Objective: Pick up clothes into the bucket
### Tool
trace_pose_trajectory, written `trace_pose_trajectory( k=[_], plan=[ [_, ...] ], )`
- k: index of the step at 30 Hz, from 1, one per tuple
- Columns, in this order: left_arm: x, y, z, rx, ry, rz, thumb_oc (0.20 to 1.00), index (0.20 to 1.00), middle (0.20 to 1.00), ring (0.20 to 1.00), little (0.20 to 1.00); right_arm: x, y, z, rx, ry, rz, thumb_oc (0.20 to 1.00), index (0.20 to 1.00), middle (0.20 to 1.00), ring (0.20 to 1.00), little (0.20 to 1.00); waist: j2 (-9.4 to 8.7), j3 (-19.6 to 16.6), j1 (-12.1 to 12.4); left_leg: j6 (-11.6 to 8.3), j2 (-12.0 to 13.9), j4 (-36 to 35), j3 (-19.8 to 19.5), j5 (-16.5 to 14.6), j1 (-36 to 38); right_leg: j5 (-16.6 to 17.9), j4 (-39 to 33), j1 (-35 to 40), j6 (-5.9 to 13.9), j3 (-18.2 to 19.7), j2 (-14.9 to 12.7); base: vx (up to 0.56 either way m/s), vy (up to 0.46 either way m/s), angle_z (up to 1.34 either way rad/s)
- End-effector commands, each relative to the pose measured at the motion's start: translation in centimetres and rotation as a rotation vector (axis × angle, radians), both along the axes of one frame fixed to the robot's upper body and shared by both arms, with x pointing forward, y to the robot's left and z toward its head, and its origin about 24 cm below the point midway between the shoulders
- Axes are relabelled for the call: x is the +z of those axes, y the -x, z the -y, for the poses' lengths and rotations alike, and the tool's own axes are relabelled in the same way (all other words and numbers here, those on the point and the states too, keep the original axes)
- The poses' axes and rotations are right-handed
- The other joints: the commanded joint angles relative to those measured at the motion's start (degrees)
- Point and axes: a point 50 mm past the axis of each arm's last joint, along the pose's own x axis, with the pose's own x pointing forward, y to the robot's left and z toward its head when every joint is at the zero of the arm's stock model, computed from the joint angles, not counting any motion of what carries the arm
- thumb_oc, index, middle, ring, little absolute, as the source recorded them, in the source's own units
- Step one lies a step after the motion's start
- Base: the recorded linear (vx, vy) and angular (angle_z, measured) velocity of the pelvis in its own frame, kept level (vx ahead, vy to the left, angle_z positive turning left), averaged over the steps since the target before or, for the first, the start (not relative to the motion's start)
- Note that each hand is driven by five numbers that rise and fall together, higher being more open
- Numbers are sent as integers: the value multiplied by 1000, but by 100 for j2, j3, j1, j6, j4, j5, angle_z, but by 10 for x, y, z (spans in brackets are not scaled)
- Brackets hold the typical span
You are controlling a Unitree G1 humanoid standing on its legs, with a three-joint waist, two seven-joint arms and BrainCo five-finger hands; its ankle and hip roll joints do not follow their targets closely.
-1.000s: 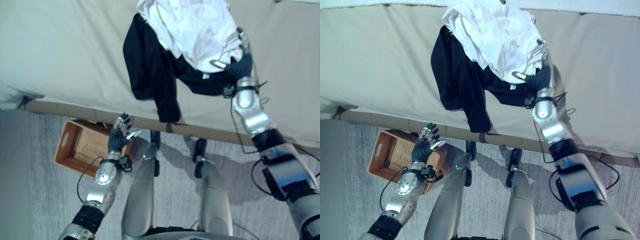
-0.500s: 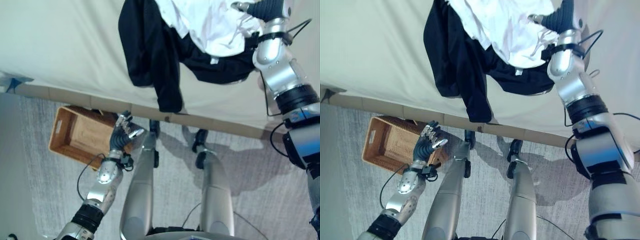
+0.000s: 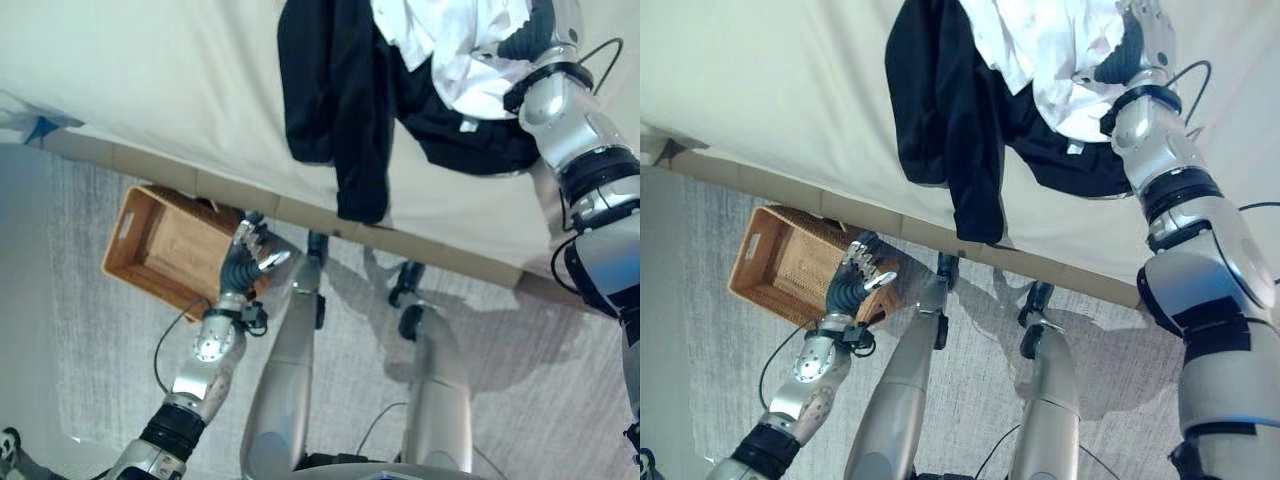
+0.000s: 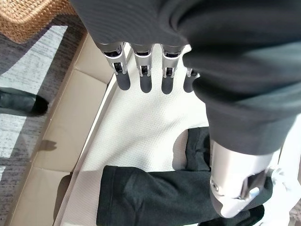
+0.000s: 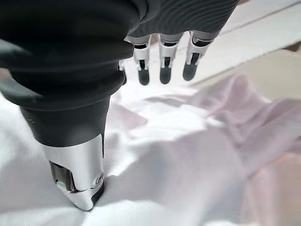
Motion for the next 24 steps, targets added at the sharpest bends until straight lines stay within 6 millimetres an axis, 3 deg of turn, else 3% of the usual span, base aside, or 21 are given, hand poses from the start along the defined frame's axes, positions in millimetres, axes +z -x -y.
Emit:
trace_pose_trajectory(
  k=[1,3,8,9,10,11,24],
  plan=[
    [7,7,3,-47,-7,52,1000,1000,1000,1000,1000,10,5,12,-40,4,13,1000,1000,1000,1000,1000,-44,-420,164,-64,172,776,-25,-812,-251,550,-677,348,528,295,-438,9,3,6],
    [8,7,6,-61,-8,55,1000,1000,1000,1000,1000,6,6,24,-72,-17,-21,1000,1000,1000,1000,1000,-8,-430,220,-58,143,773,-44,-801,-272,534,-654,348,532,252,-465,8,-8,8],
    [8,6,6,-67,-12,54,1000,1000,1000,1000,1000,0,6,29,-84,-11,-67,1000,1000,1000,1000,1000,-9,-420,266,-50,115,756,-62,-791,-258,525,-657,388,533,223,-471,2,-8,6],
    [8,5,6,-64,-15,53,1000,1000,1000,1000,1000,-3,6,31,-90,-8,-84,890,890,890,890,890,-12,-414,269,-51,116,756,-59,-789,-248,530,-663,398,531,222,-474,2,-4,6],
    [8,4,5,-59,-15,55,1000,1000,1000,1000,1000,-2,6,31,-94,-10,-89,256,256,256,256,256,-17,-403,279,-47,116,744,-61,-783,-234,527,-670,422,531,223,-473,2,-2,6],
    [8,4,5,-59,-15,55,1000,1000,1000,1000,1000,-2,6,31,-93,-10,-88,200,200,200,200,200,-16,-401,278,-47,116,743,-61,-783,-232,527,-670,424,531,223,-473,0,-6,4],
    [8,1,6,-54,-15,47,1000,1000,1000,1000,1000,-4,4,26,-52,-49,-72,200,200,200,200,200,-34,-325,225,-17,106,884,-44,-838,-166,480,-555,453,497,267,-448,0,0,0]
  ],
)
